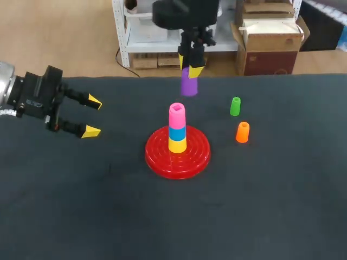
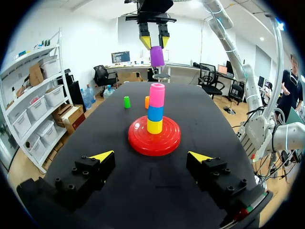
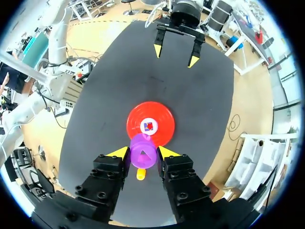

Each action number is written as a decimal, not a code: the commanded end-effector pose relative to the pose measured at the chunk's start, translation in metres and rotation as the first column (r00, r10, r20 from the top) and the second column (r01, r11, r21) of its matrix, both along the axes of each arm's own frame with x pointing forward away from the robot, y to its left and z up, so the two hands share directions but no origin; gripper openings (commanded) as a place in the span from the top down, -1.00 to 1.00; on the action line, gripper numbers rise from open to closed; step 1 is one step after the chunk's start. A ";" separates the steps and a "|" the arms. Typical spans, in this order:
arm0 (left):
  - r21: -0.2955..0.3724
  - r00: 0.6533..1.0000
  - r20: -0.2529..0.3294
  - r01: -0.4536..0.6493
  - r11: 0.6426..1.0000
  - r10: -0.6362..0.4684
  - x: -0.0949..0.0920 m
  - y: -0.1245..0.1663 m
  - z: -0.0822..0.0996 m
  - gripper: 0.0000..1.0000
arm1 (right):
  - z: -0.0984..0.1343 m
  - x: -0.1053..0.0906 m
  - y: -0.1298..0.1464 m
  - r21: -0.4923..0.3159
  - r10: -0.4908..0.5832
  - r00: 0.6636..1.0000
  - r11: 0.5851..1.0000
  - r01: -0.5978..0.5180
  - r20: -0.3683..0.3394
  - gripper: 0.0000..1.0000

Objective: Pick up and stack the cylinders on the red base in this order: pink,purple,orange,green

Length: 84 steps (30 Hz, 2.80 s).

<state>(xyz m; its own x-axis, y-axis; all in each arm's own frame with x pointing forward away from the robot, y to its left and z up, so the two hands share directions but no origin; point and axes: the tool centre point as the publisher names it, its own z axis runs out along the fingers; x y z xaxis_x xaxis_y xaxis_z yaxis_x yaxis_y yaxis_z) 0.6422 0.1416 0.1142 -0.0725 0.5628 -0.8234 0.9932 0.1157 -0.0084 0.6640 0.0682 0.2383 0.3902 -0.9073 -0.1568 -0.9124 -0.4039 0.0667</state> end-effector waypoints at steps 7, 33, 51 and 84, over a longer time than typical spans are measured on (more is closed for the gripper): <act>-0.002 1.000 0.003 0.000 1.000 0.000 0.000 0.000 -0.001 -1.00 | -0.002 -0.005 -0.005 0.099 -0.042 0.980 0.995 0.024 0.193 1.00; -0.002 1.000 0.003 0.000 1.000 0.000 0.000 0.000 -0.001 -1.00 | -0.024 -0.020 0.027 -0.060 0.130 0.990 0.990 -0.127 0.051 1.00; -0.002 1.000 0.003 0.000 1.000 0.000 0.000 0.000 -0.001 -1.00 | -0.048 -0.010 0.032 -0.078 0.152 0.988 0.985 -0.151 -0.004 1.00; -0.002 1.000 0.003 0.000 1.000 0.000 0.000 0.000 -0.001 -1.00 | -0.056 0.002 0.034 -0.116 0.140 0.990 0.983 -0.139 0.001 1.00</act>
